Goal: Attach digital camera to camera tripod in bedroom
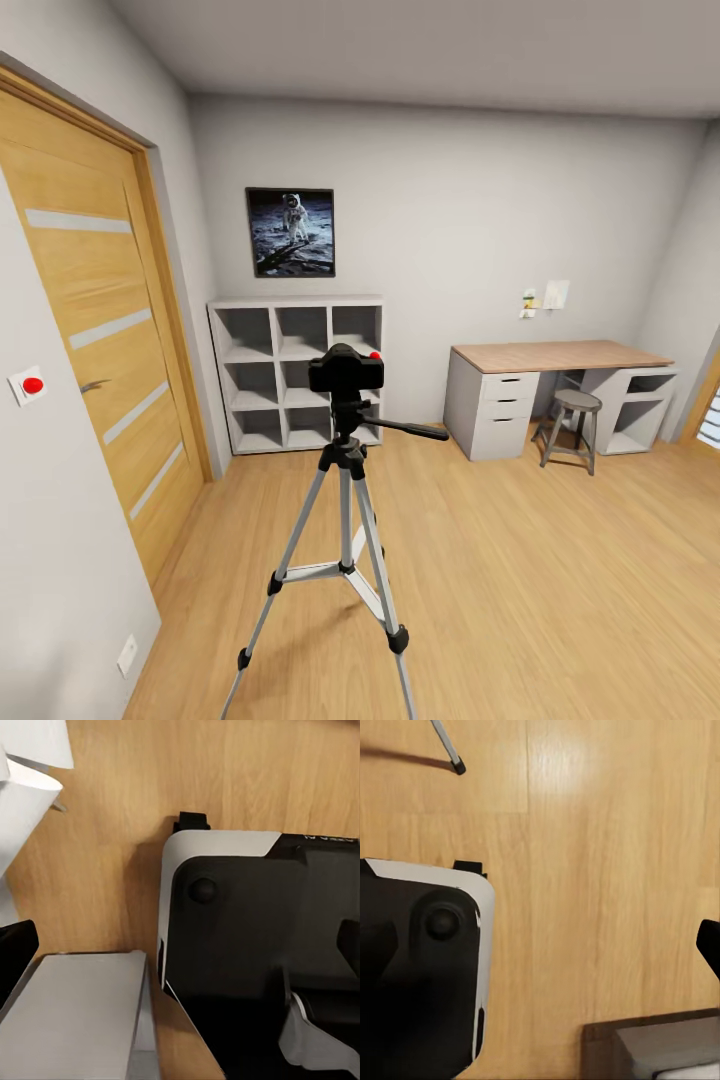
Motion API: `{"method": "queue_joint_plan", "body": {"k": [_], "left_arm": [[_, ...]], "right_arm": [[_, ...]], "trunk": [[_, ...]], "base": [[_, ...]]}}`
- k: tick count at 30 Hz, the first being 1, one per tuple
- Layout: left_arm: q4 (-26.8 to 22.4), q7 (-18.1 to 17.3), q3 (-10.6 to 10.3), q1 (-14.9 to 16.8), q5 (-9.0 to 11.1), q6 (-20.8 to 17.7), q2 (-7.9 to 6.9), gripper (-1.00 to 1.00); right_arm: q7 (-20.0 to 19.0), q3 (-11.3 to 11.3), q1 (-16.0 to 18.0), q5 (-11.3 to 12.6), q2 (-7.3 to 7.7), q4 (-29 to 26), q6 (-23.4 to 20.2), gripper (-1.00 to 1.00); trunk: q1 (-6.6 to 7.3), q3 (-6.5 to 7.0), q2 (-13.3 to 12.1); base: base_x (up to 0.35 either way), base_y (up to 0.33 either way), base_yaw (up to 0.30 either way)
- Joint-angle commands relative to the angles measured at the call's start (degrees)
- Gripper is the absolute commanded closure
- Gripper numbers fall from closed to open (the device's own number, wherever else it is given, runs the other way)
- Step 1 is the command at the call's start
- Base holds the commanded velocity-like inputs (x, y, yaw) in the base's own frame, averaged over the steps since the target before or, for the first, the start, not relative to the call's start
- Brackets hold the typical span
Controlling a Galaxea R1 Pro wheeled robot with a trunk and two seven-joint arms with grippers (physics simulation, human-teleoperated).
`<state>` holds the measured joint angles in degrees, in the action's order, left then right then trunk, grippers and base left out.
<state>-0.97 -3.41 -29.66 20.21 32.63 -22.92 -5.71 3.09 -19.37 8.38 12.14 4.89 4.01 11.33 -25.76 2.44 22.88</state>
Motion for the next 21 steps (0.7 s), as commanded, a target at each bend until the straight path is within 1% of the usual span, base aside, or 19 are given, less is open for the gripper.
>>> {"method": "queue_joint_plan", "body": {"k": [1, 6, 9, 14, 19, 21], "left_arm": [[-0.1, -0.2, -0.5, -0.4, 0.4, -0.3, 0.04, -1.0], [-0.1, -0.2, -0.5, -2.1, 0.4, -0.4, 0.14, -1.0], [-0.1, -0.2, -0.5, -3.6, 0.4, -0.4, 0.43, -1.0], [-0.1, -0.1, -0.5, -5.1, 0.4, -0.4, 0.73, -1.0], [-0.1, -0.1, -0.5, -6.2, 0.4, -0.4, 0.83, -1.0], [-0.1, -0.1, -0.5, -6.9, 0.4, -0.4, 0.85, -1.0]], "right_arm": [[0.0, -0.5, -0.6, 0.5, -0.23, 0.2, 0.4, -1.0], [0.0, -0.5, -2.2, 0.5, -0.72, 0.2, 0.3, -1.0], [0.0, -0.5, -3.5, 0.5, -0.87, 0.2, 0.1, -1.0], [0.0, -0.5, -5.0, 0.5, -1.19, 0.2, -0.3, -1.0], [0.0, -0.5, -6.2, 0.9, -1.71, 0.3, -2.3, -1.0], [-0.1, -0.5, -6.7, 1.7, -1.84, 0.3, -3.8, -1.0]], "trunk": [[-0.02, -0.02, 0.0], [-0.02, -0.02, 0.0], [-0.02, -0.02, 0.0], [-0.02, -0.02, 0.0], [-0.02, -0.02, 0.0], [-0.02, -0.02, 0.0]], "base": [[0.0, 0.0, 0.0], [0.0, 0.0, 0.0], [0.0, 0.0, 0.0], [0.0, 0.0, 0.0], [0.0, 0.0, 0.0], [0.0, 0.0, 0.0]]}}
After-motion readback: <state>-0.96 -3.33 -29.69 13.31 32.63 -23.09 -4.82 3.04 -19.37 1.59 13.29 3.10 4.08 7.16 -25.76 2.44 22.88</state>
